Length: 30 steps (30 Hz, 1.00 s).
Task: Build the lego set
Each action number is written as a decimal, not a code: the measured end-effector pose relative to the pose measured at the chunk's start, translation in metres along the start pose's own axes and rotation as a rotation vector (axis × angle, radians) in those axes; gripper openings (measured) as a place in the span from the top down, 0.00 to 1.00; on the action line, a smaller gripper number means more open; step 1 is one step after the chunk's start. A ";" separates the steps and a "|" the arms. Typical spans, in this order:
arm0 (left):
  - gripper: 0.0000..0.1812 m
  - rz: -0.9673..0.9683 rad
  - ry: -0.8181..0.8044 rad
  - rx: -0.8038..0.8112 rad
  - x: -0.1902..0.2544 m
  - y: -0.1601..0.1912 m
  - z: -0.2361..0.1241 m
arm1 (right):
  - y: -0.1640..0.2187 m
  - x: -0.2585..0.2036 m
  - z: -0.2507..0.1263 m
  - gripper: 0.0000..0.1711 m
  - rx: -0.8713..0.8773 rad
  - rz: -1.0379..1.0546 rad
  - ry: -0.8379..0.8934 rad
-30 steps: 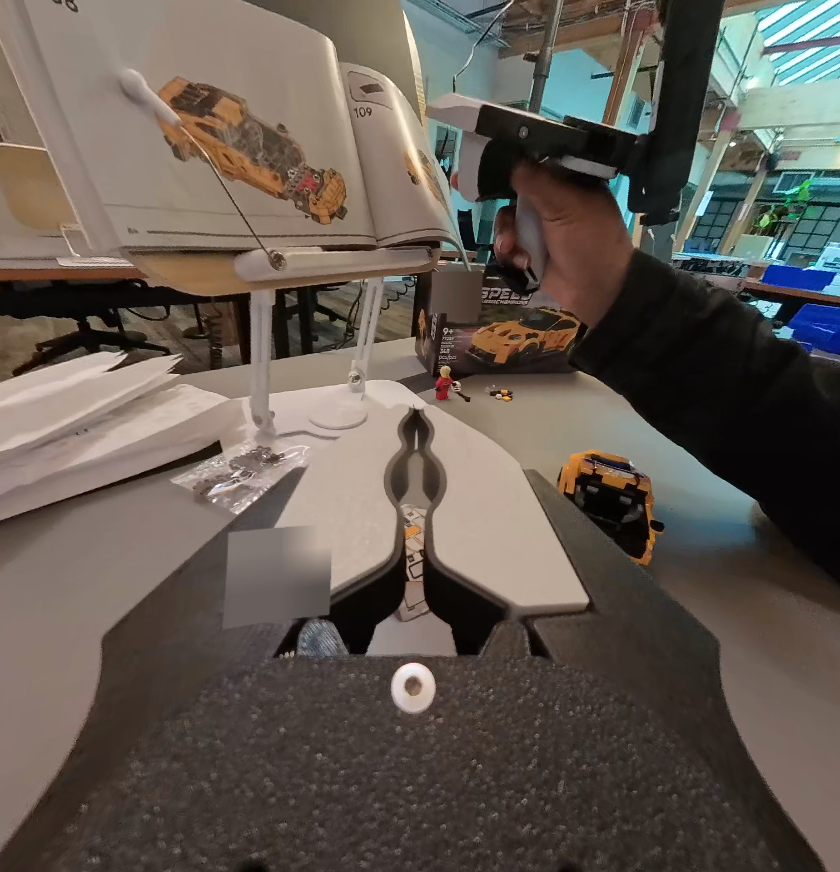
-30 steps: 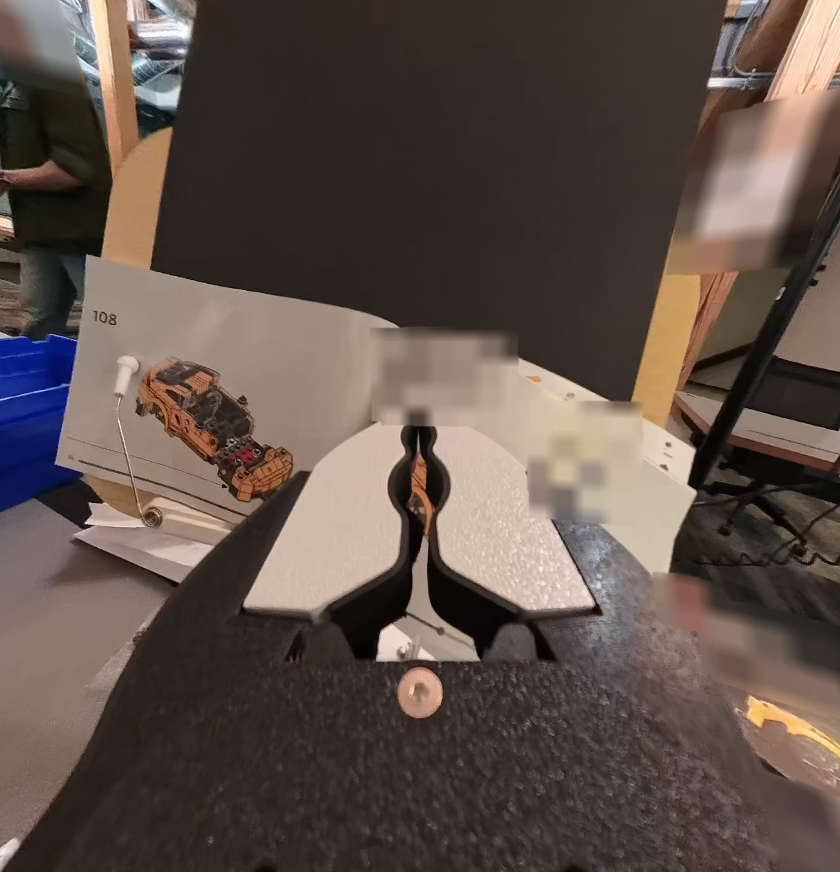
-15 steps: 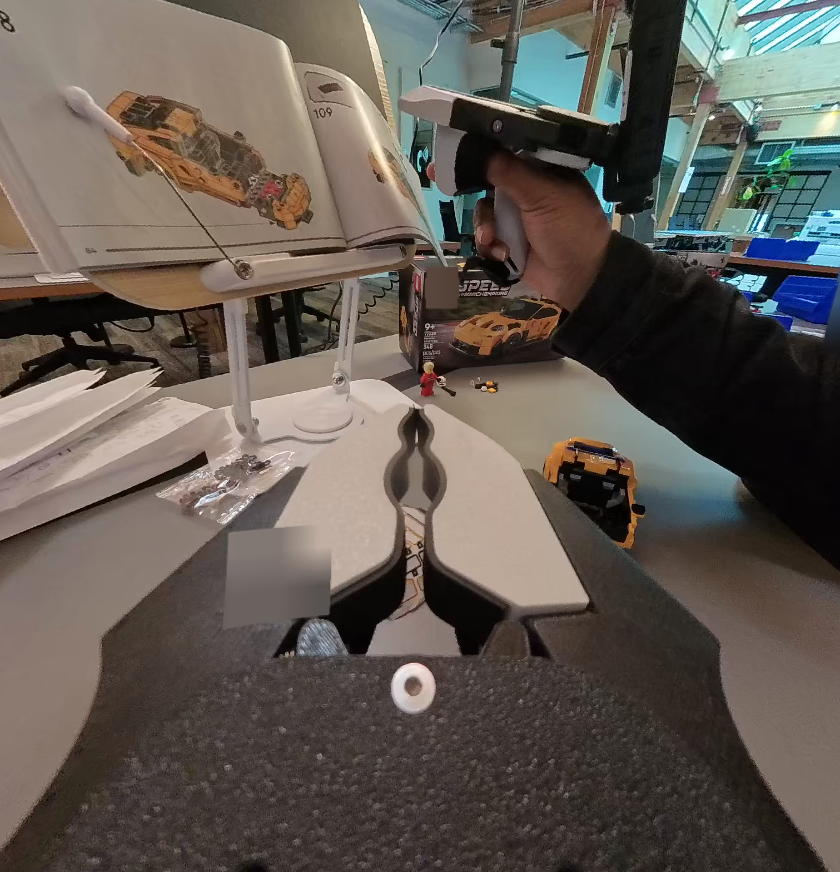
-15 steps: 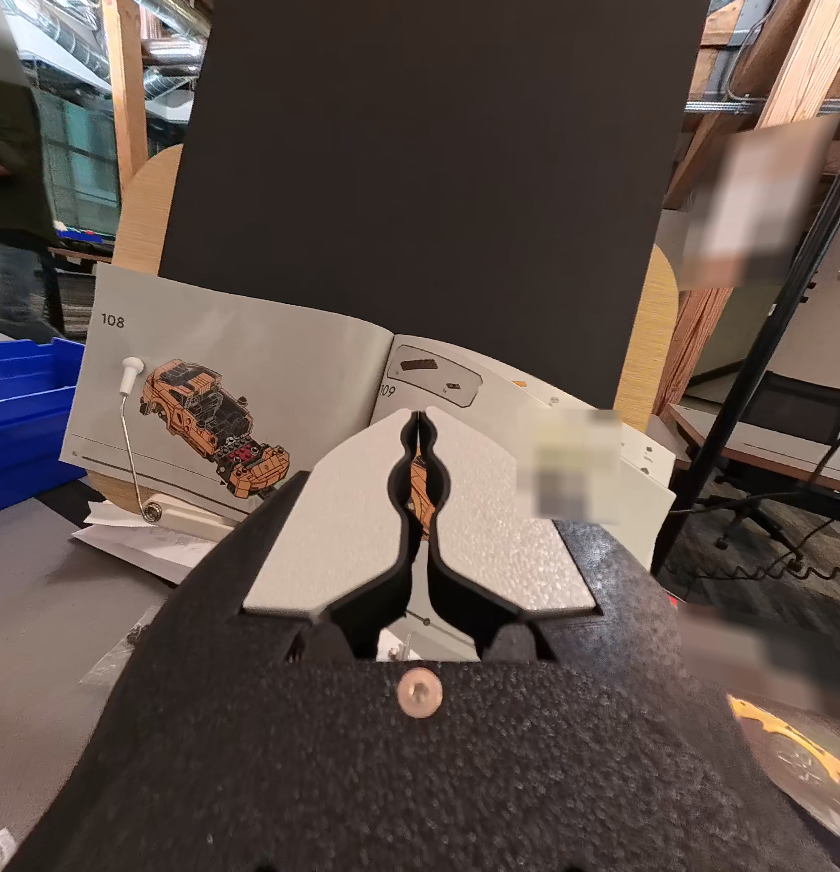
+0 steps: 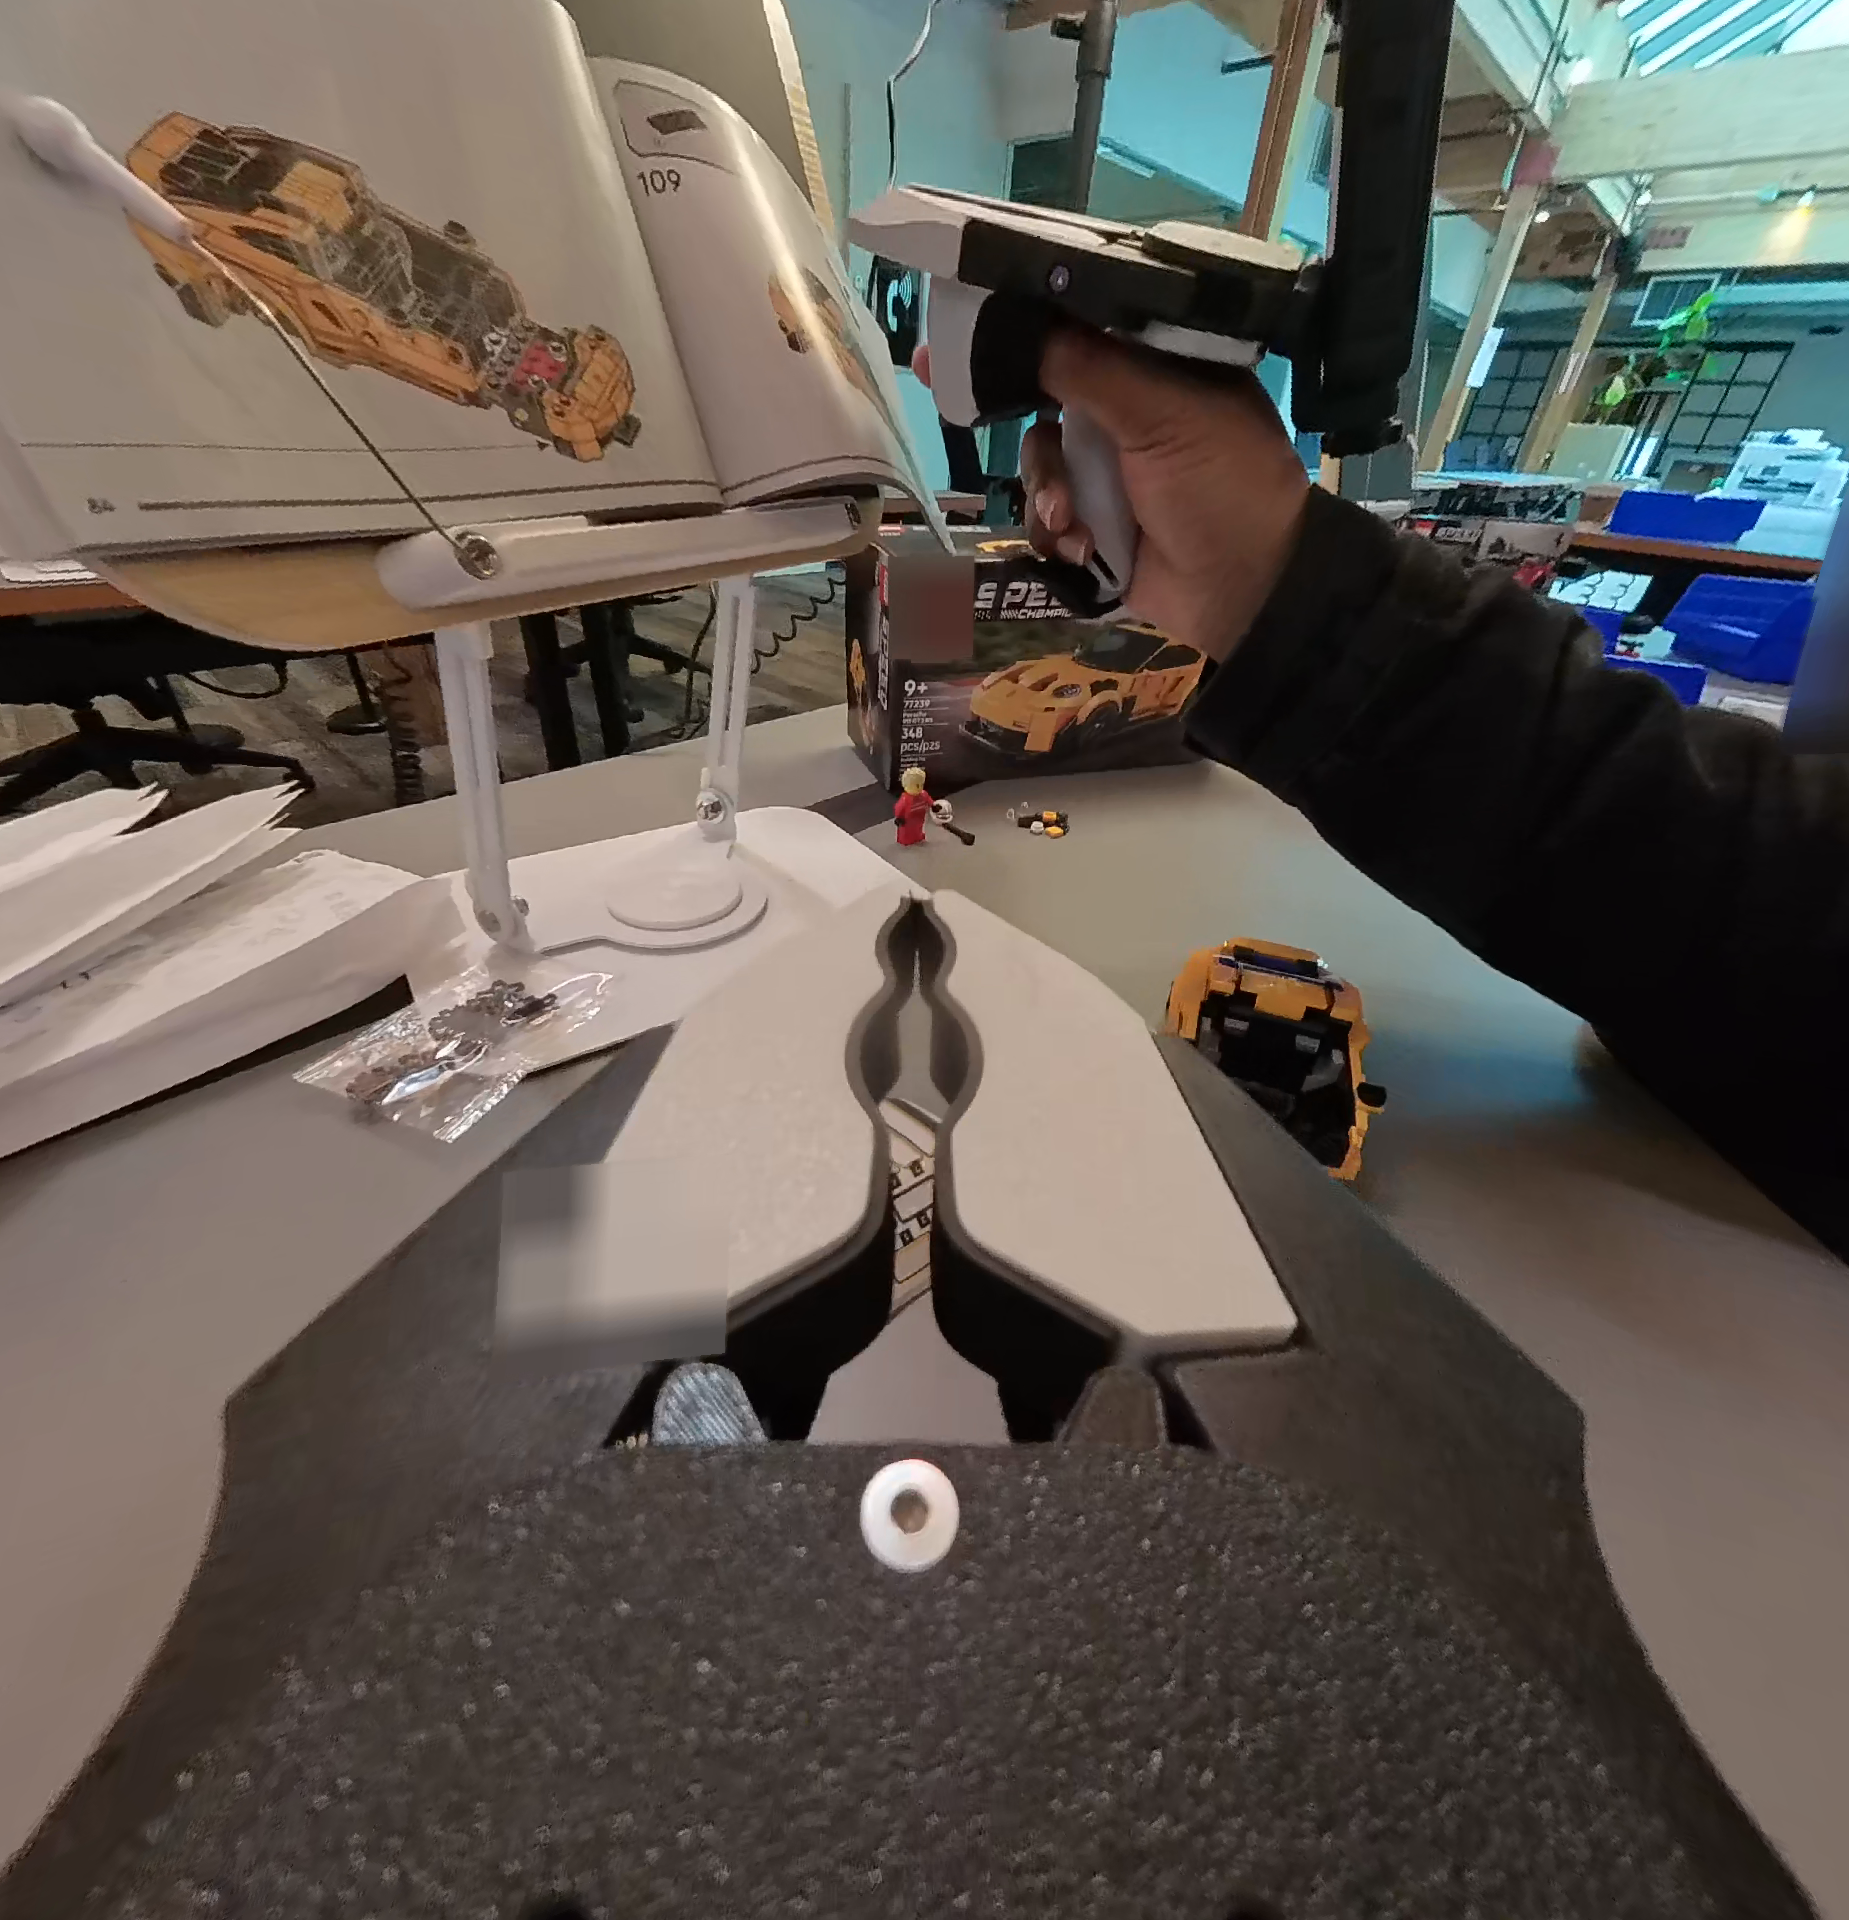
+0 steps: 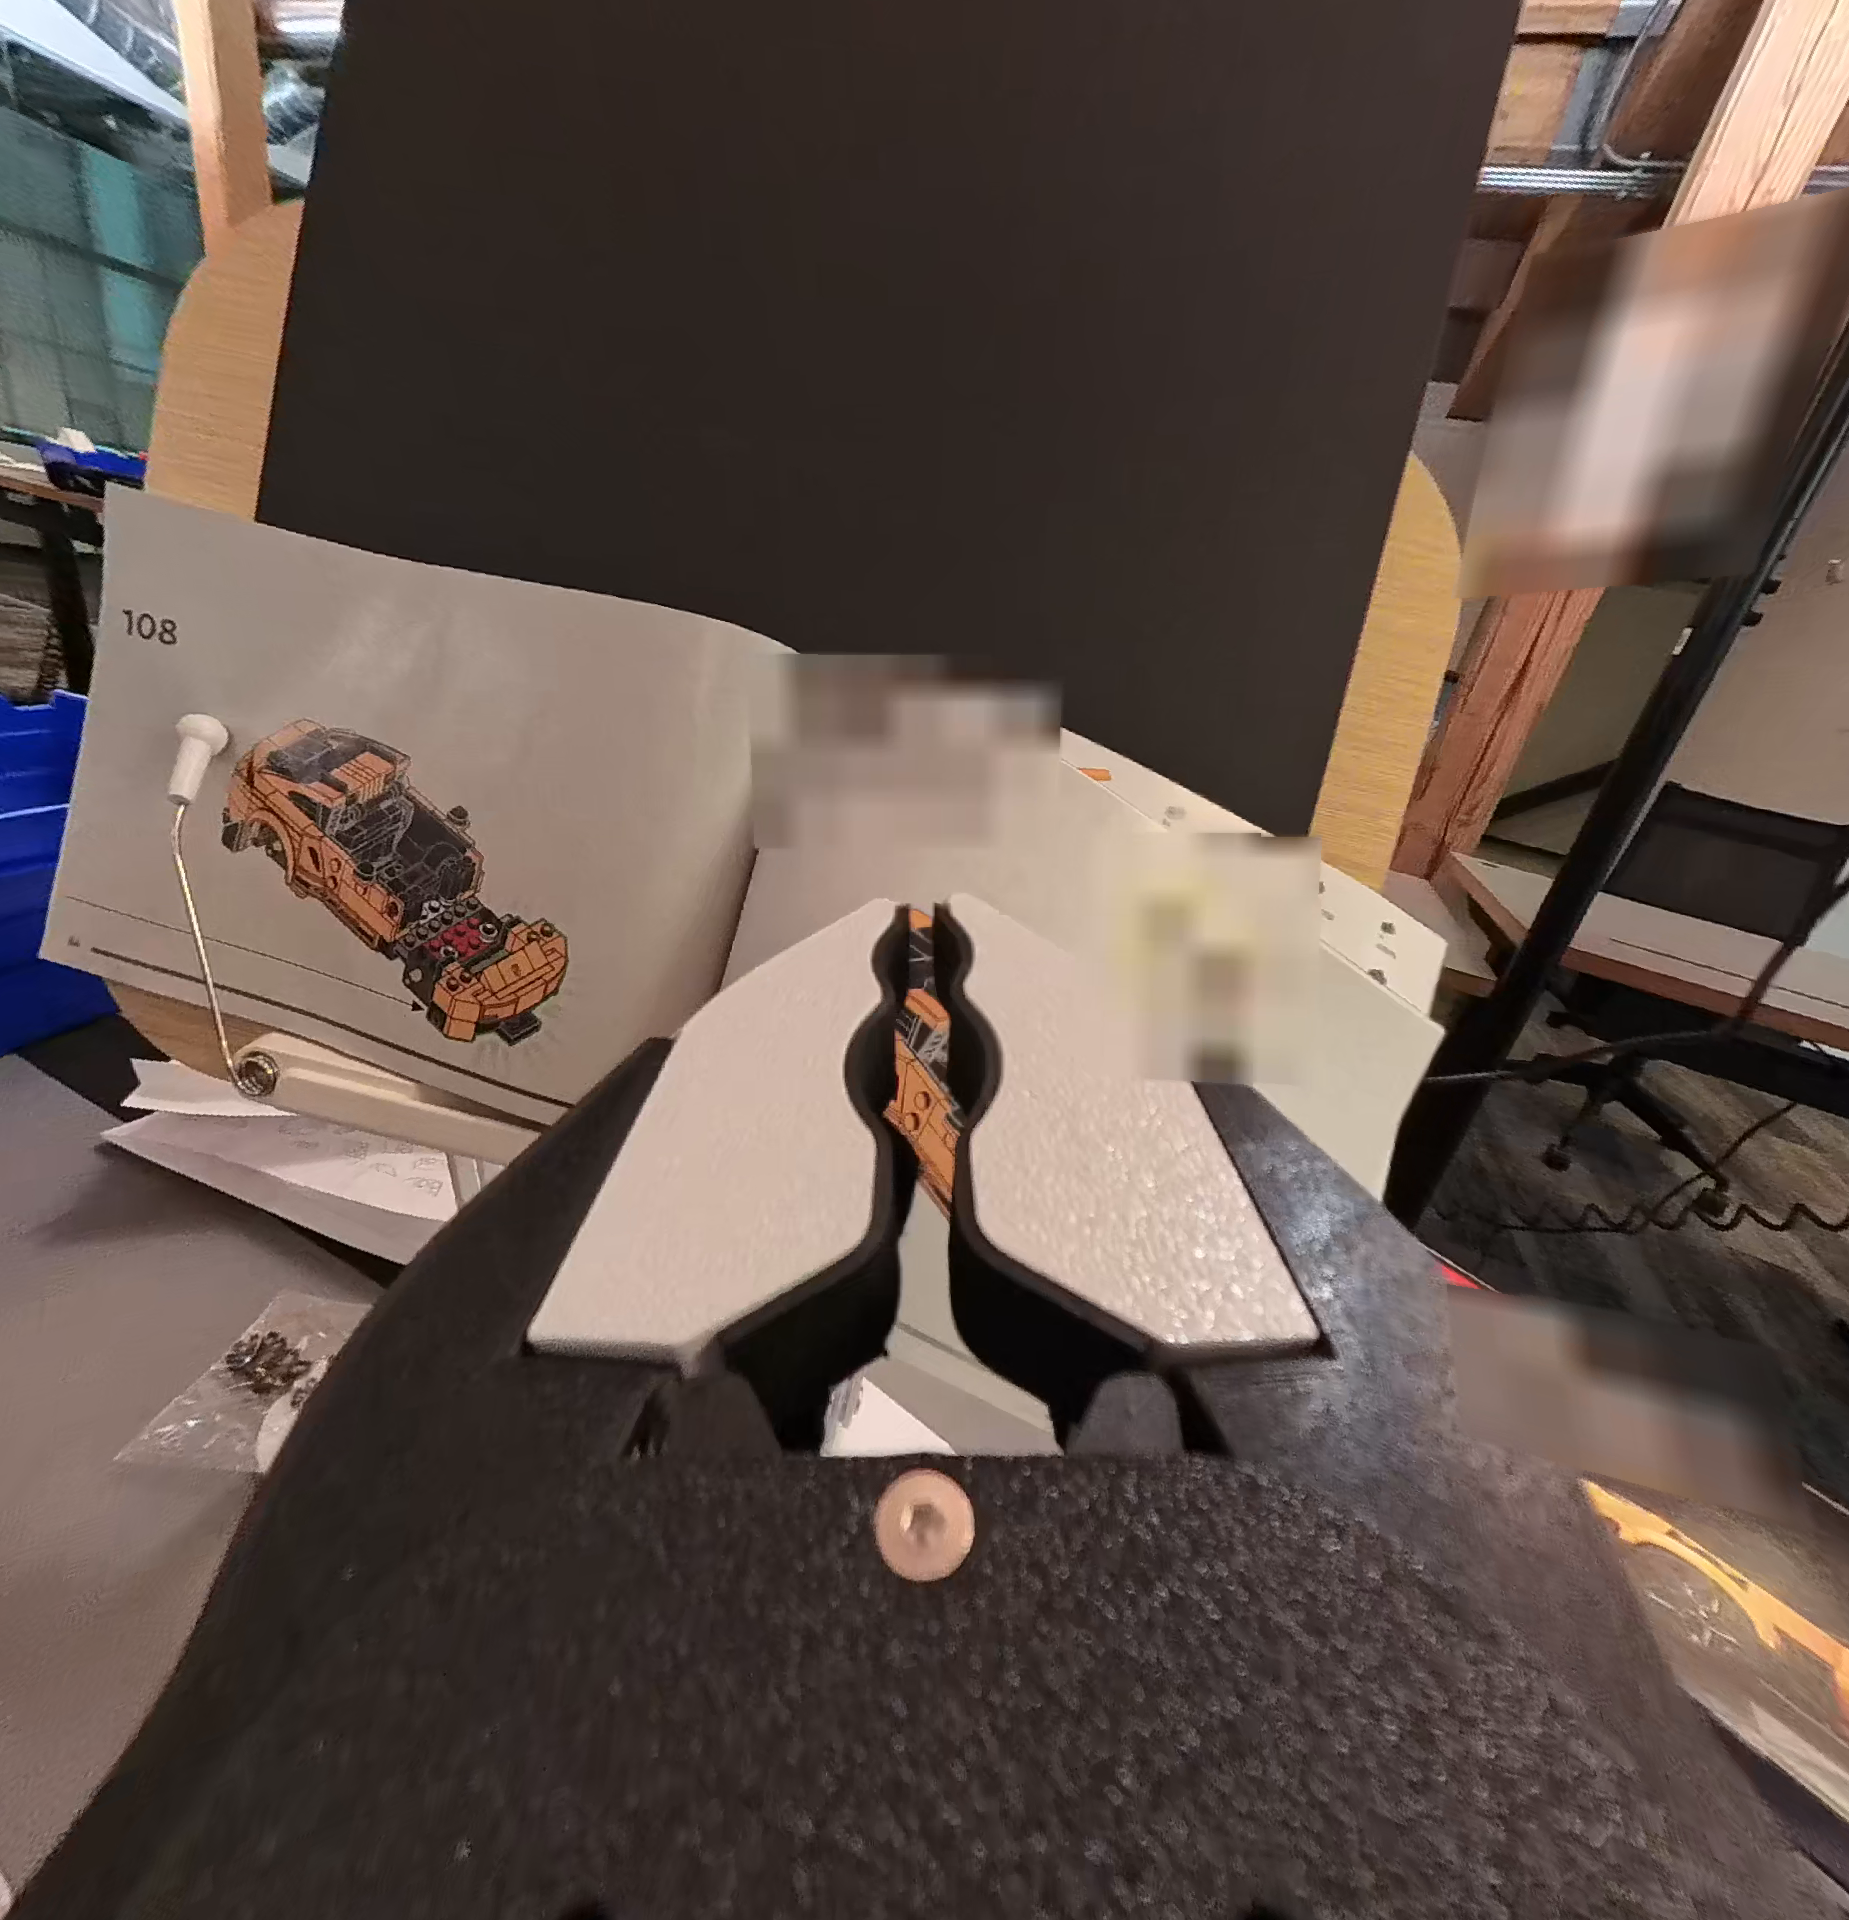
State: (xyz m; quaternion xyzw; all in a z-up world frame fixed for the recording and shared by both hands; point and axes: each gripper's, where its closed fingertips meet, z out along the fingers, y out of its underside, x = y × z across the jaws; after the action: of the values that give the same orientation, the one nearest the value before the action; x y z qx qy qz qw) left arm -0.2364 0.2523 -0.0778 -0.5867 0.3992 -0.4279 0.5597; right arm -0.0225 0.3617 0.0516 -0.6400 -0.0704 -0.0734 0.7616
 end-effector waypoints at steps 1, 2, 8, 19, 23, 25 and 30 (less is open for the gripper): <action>1.00 0.010 -0.001 -0.002 0.001 0.000 0.000 | -0.002 0.000 -0.001 0.98 0.006 0.007 -0.001; 1.00 0.020 -0.005 -0.003 0.001 -0.001 0.000 | -0.005 -0.001 -0.003 0.98 0.013 0.015 -0.012; 1.00 0.117 -0.045 0.069 0.013 -0.035 -0.013 | -0.055 -0.023 -0.029 0.99 0.123 0.041 -0.082; 1.00 0.155 -0.375 -0.431 -0.141 -0.073 -0.215 | 0.009 -0.059 -0.119 0.99 -0.092 -0.221 -0.281; 0.85 0.042 -0.235 -0.946 -0.192 0.032 -0.240 | 0.039 -0.051 -0.146 0.99 -0.164 -0.215 -0.256; 0.78 0.055 -0.148 -1.102 -0.198 0.066 -0.240 | 0.046 -0.052 -0.154 0.99 -0.175 -0.202 -0.248; 0.62 0.078 -0.024 -1.341 -0.211 0.108 -0.240 | 0.060 -0.055 -0.164 0.99 -0.213 -0.228 -0.259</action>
State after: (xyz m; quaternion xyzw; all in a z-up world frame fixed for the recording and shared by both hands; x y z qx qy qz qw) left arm -0.5296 0.3703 -0.1952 -0.7973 0.5932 -0.0605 0.0937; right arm -0.0624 0.2113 -0.0457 -0.7089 -0.2319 -0.0832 0.6609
